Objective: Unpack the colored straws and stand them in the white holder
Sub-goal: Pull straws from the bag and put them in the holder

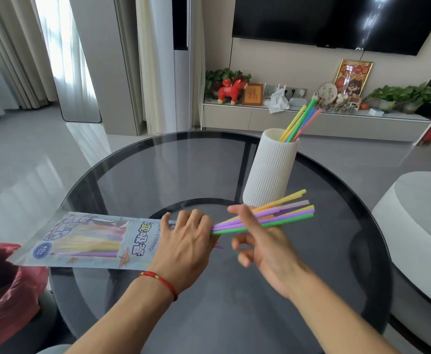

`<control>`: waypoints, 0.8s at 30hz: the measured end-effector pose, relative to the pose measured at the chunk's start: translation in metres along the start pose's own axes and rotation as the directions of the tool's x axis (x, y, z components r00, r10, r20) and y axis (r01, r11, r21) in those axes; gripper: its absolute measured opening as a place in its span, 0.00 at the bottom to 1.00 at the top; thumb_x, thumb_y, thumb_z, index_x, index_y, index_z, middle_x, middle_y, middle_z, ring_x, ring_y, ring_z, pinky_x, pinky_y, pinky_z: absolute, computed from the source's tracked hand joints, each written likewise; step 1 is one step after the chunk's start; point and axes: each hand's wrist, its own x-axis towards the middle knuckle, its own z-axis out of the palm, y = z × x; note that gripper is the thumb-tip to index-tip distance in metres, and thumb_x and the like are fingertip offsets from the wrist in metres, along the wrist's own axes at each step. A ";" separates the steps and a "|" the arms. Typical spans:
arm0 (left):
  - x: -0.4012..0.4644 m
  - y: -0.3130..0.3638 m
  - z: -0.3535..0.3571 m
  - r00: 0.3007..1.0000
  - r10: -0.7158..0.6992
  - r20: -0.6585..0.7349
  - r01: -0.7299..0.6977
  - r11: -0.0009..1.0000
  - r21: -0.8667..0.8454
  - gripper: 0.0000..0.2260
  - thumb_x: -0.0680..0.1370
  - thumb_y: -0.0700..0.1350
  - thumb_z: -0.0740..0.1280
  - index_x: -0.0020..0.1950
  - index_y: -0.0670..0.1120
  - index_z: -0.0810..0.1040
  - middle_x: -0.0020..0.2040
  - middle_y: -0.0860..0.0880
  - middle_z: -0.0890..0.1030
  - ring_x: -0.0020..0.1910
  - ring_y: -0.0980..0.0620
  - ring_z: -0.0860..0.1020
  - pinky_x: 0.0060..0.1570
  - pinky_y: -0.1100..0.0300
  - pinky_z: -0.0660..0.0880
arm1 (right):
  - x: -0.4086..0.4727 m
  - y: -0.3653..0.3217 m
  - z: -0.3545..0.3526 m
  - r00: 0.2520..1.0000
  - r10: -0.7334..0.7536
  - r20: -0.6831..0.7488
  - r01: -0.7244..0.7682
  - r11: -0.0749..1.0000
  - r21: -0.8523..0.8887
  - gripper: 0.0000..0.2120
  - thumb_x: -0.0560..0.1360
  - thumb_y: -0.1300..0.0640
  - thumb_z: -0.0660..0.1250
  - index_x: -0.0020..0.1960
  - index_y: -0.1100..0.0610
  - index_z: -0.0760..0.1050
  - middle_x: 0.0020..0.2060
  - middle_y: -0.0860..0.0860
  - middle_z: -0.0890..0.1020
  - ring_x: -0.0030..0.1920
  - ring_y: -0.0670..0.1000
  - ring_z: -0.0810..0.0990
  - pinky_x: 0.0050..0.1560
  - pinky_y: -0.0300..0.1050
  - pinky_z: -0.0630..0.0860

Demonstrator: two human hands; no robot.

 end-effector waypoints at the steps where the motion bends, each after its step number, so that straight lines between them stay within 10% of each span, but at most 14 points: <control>1: -0.001 0.001 0.001 1.000 0.023 -0.002 -0.023 1.000 -0.005 0.17 0.81 0.57 0.46 0.52 0.50 0.70 0.52 0.50 0.73 0.53 0.45 0.72 0.63 0.38 0.67 | 0.001 0.006 0.006 0.999 -0.017 -0.043 0.017 1.000 -0.002 0.26 0.73 0.44 0.76 0.59 0.65 0.82 0.41 0.54 0.85 0.32 0.51 0.80 0.25 0.41 0.73; 7: 0.000 -0.012 0.009 0.999 -0.002 0.048 0.005 0.997 -0.073 0.11 0.80 0.55 0.58 0.56 0.52 0.74 0.55 0.54 0.75 0.57 0.48 0.72 0.62 0.44 0.67 | 0.012 -0.013 -0.014 0.950 -0.189 -0.249 0.160 0.978 -0.133 0.12 0.80 0.63 0.70 0.38 0.61 0.86 0.31 0.58 0.85 0.26 0.53 0.80 0.25 0.41 0.76; 14: 0.001 -0.009 0.013 0.997 -0.011 0.071 0.020 0.991 -0.132 0.09 0.80 0.54 0.59 0.53 0.56 0.77 0.55 0.57 0.77 0.59 0.51 0.71 0.61 0.47 0.67 | -0.002 -0.052 -0.066 0.833 -0.422 -0.357 0.300 0.888 -0.349 0.14 0.75 0.46 0.69 0.34 0.51 0.83 0.30 0.51 0.84 0.22 0.47 0.76 0.23 0.38 0.72; 20: -0.002 -0.007 0.012 0.999 0.004 0.048 0.004 0.985 -0.174 0.08 0.81 0.54 0.59 0.52 0.57 0.76 0.55 0.58 0.76 0.60 0.51 0.70 0.60 0.47 0.67 | -0.002 -0.091 -0.055 0.710 -0.695 -0.111 0.370 0.503 -0.781 0.17 0.77 0.47 0.65 0.36 0.55 0.82 0.31 0.49 0.84 0.32 0.50 0.84 0.29 0.46 0.80; 24: -0.002 -0.007 0.013 0.999 0.009 0.040 -0.001 0.980 -0.197 0.08 0.81 0.54 0.59 0.53 0.57 0.77 0.55 0.58 0.76 0.61 0.51 0.70 0.61 0.47 0.67 | 0.018 -0.075 -0.030 0.783 -0.621 0.044 0.312 0.330 -0.891 0.23 0.77 0.51 0.65 0.31 0.67 0.73 0.26 0.63 0.77 0.30 0.61 0.76 0.33 0.52 0.73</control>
